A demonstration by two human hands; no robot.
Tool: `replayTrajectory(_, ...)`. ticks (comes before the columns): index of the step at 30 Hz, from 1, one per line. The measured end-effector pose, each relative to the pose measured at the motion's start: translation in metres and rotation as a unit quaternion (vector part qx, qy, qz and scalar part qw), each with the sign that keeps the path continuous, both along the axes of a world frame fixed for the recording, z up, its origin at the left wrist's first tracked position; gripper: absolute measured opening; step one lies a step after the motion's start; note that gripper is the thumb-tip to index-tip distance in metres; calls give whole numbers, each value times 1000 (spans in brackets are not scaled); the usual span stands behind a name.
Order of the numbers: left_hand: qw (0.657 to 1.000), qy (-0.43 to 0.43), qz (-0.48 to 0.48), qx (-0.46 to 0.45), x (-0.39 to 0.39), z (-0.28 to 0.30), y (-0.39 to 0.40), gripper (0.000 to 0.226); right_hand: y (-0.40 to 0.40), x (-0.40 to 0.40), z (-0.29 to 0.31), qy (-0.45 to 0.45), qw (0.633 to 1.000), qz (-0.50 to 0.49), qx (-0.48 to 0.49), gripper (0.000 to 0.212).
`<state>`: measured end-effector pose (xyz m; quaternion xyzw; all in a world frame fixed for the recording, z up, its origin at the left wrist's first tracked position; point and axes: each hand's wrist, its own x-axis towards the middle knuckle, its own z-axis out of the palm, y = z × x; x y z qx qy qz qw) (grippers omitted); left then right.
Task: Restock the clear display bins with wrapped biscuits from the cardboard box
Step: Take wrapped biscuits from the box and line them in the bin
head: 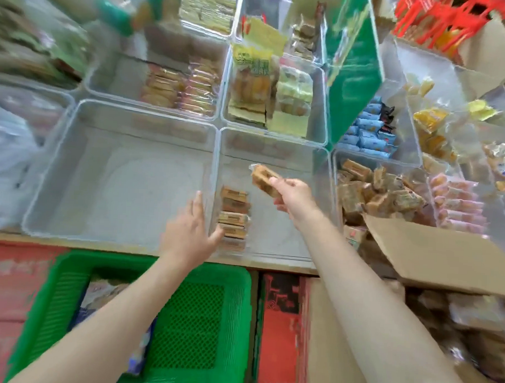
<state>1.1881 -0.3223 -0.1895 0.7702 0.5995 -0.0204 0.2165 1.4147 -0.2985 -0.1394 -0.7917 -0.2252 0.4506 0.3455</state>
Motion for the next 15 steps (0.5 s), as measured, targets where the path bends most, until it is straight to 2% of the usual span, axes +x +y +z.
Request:
replayTrajectory(3, 1000, 16, -10, -6, 3, 1, 2, 85, 31, -15, -48, -39, 999, 18, -29, 32)
replayTrajectory(7, 1000, 0, -15, 6, -1, -2, 3, 87, 55, -16, -95, -101, 982, 140, -80, 35)
replayTrajectory(11, 999, 6, -31, 5, 0, 1, 3, 89, 67, -15, -111, -105, 963, 228, -96, 31)
replayTrajectory(15, 999, 33, -34, 13, 0, 0, 4, 89, 66, -29, -100, -98, 938, 301, -139, 56)
